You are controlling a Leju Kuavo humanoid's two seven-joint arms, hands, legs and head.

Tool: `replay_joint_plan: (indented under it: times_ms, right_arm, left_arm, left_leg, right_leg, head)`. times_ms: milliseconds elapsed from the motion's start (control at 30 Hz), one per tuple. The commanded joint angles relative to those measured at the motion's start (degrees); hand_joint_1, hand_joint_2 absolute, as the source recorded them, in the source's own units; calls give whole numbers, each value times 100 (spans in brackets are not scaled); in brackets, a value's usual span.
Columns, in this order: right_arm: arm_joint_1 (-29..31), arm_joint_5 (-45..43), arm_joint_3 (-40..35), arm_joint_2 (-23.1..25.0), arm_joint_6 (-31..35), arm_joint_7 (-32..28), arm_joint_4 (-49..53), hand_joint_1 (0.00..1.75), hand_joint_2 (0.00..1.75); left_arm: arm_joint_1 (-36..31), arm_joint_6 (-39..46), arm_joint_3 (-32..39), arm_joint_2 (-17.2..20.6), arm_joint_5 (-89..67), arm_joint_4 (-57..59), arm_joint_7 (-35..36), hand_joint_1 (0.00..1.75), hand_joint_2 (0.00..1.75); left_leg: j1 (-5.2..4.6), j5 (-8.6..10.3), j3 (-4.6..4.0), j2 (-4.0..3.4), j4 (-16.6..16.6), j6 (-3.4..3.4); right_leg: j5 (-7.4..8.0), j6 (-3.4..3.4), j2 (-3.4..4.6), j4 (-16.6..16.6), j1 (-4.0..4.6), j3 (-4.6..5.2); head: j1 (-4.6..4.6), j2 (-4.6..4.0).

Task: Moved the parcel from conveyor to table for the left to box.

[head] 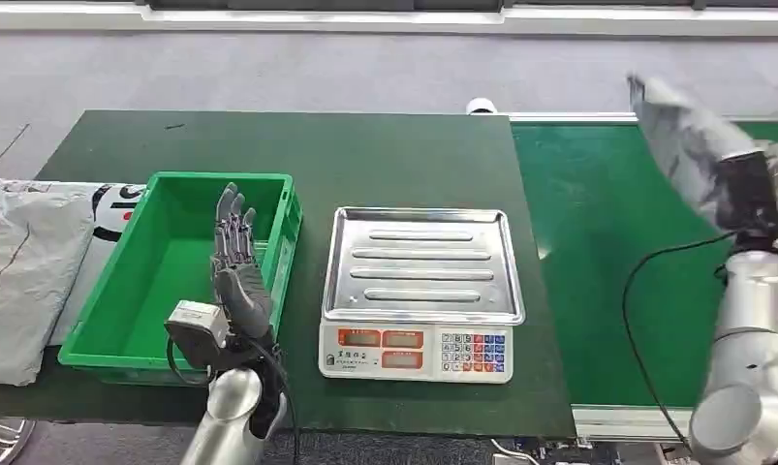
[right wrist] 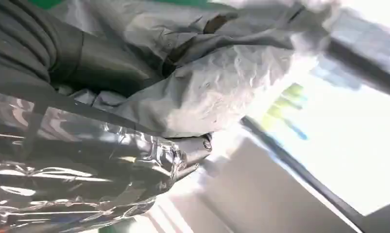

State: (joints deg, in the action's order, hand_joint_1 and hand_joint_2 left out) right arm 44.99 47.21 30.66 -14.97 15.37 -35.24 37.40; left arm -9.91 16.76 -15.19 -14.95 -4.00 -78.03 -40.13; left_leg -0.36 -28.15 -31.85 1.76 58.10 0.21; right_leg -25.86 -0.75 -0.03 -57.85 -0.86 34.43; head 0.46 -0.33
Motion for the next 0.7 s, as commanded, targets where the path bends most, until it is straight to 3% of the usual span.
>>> replay_joint_plan:
  times_ms: [33,67,167,467,533,633,700]
  right_arm:
    - [-2110,-287,-2407,710,1136,1186,3545,175,175]
    - [-2171,-192,-2466,833,1214,1274,3679,175,175]
    - [-2484,50,-2568,884,1376,1569,4223,175,175]
    - [-3133,127,-2529,767,1623,1639,5041,175,175]
    - [-3224,41,-2630,773,1849,1400,5245,175,175]
    - [-3268,44,-3013,919,2165,1110,5234,175,175]
    - [-3133,56,-3459,1125,1945,1169,4684,175,175]
  left_arm:
    - [-466,-117,51,-186,94,732,13,0,0]
    - [-524,-145,32,-193,130,809,13,0,0]
    - [-573,-160,-51,-213,125,914,13,0,0]
    - [-489,-119,-137,-146,171,853,13,0,0]
    - [-530,-155,-170,-158,186,937,13,0,0]
    - [-619,-167,-212,-200,189,1075,13,0,0]
    - [-635,-149,-238,-218,167,1105,13,0,0]
  left_leg:
    - [21,-9,33,-7,-21,-10]
    - [25,-17,60,-48,-37,-23]
    - [14,-33,37,-83,-19,-18]
    - [12,-32,33,-64,-16,-13]
    - [11,-30,28,-56,-13,-12]
    - [10,-33,30,-62,-14,-13]
    - [8,-34,32,-80,-14,-13]
  right_leg:
    - [-7,10,-3,27,20,-42]
    - [1,14,36,41,23,-52]
    - [-5,16,67,9,9,-17]
    - [-13,9,47,12,7,-15]
    - [-14,9,41,9,6,-13]
    - [-12,11,49,10,6,-14]
    - [-8,12,63,10,4,-11]
  head:
    - [0,0]
    - [0,0]
    - [0,0]
    - [0,2]
    - [0,0]
    - [0,0]
    - [0,0]
